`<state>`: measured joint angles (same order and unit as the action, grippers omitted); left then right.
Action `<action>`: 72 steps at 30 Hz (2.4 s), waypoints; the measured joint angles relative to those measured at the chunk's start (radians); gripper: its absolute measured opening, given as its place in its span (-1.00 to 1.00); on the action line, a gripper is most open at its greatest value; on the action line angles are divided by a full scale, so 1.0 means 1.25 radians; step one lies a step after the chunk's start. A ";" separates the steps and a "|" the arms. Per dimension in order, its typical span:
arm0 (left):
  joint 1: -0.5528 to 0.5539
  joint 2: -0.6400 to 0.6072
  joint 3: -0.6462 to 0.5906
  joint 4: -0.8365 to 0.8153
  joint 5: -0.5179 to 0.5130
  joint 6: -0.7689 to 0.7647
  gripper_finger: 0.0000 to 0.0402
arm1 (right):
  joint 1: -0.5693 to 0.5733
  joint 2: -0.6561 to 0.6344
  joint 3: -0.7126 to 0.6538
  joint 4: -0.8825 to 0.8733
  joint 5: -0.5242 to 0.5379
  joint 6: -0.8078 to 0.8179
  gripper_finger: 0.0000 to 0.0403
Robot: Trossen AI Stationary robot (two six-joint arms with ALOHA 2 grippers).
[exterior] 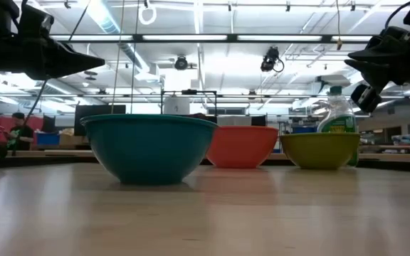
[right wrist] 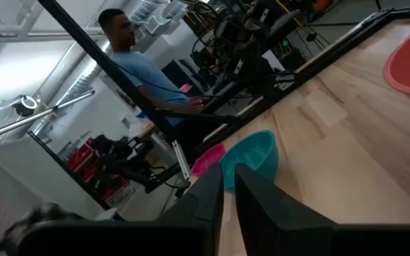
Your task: Nest bowls inside each other
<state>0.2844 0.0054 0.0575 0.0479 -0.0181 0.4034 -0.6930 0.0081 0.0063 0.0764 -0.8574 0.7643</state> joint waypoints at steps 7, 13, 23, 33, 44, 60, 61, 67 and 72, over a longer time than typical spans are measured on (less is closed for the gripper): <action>0.000 0.000 0.000 0.000 0.000 0.000 -0.42 | 0.000 0.000 0.000 0.000 0.000 0.000 -0.76; 0.000 0.000 0.000 0.000 0.000 0.000 -0.42 | 0.000 0.000 0.000 0.000 0.000 0.000 -0.76; 0.000 0.000 0.000 0.000 0.000 0.000 -0.42 | 0.000 0.000 0.000 0.000 0.000 0.000 -0.76; 0.000 0.000 0.000 0.000 0.000 0.000 -0.42 | 0.000 0.000 0.000 0.000 0.000 0.000 -0.76; 0.000 0.000 0.000 0.000 0.000 0.000 -0.42 | 0.000 0.000 0.000 0.000 0.000 0.000 -0.76; 0.000 0.000 0.000 0.000 0.000 0.000 -0.42 | 0.000 0.000 0.000 0.000 0.000 0.000 -0.76; 0.000 0.000 0.000 0.000 0.000 0.000 -0.42 | 0.000 0.000 0.000 0.000 0.000 0.000 -0.76; 0.000 0.000 0.000 0.006 0.000 0.010 -0.42 | 0.000 0.000 0.000 0.000 0.000 0.000 -0.76; -0.002 0.000 0.000 0.101 0.009 -0.070 -0.42 | 0.000 0.000 0.000 0.000 0.000 0.000 -0.76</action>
<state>0.2821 0.0055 0.0578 0.1737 -0.0073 0.3154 -0.6931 0.0082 0.0063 0.0762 -0.8576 0.7643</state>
